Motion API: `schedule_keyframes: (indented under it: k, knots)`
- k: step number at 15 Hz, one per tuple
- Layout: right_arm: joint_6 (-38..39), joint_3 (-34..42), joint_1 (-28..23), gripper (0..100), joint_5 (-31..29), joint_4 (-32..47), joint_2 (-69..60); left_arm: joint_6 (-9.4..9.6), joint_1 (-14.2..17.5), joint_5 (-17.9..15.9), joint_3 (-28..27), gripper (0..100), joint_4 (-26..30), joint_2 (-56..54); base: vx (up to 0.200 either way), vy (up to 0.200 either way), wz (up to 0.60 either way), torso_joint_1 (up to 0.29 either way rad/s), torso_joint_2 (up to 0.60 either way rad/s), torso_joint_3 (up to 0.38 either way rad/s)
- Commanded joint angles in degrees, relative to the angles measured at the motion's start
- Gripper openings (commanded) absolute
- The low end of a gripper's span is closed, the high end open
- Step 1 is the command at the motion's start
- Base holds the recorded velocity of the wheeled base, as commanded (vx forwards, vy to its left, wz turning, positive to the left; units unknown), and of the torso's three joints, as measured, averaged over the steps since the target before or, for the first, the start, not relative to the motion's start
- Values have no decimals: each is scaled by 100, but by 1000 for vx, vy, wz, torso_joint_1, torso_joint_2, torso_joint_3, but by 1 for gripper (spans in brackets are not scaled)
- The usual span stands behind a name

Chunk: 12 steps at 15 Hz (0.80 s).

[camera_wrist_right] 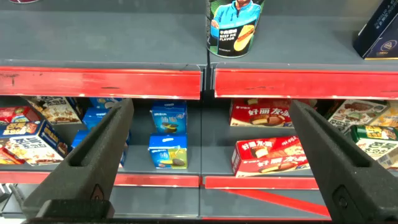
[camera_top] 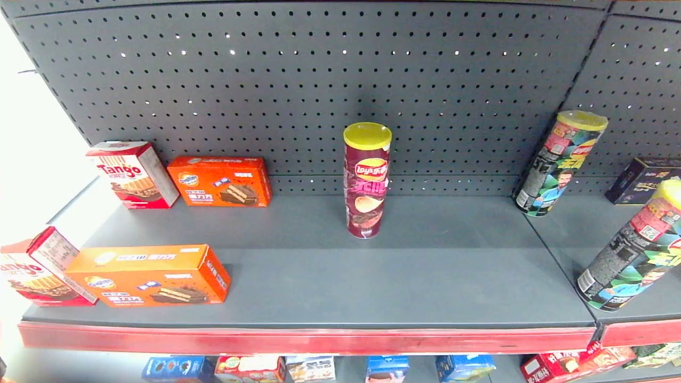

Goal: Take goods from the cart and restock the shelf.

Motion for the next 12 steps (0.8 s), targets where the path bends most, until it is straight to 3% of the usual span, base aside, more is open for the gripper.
schedule_keyframes:
  k: [1, 7, 12]
  knots:
    - [-4, 0, 0, 100, 7, -7, 6, 0, 0, -2, 2, 100, 0, 6, 0, 0, 0, 0, 0, 0]
    - [13, 0, -9, 100, -11, -7, 6, 0, 0, -2, 2, 100, 0, 6, 0, 0, 0, 0, 0, 0]
    - [13, 0, 0, 100, -20, -7, 6, 0, 0, -2, 2, 100, 0, 6, 0, 0, 600, 3, 3, 0]
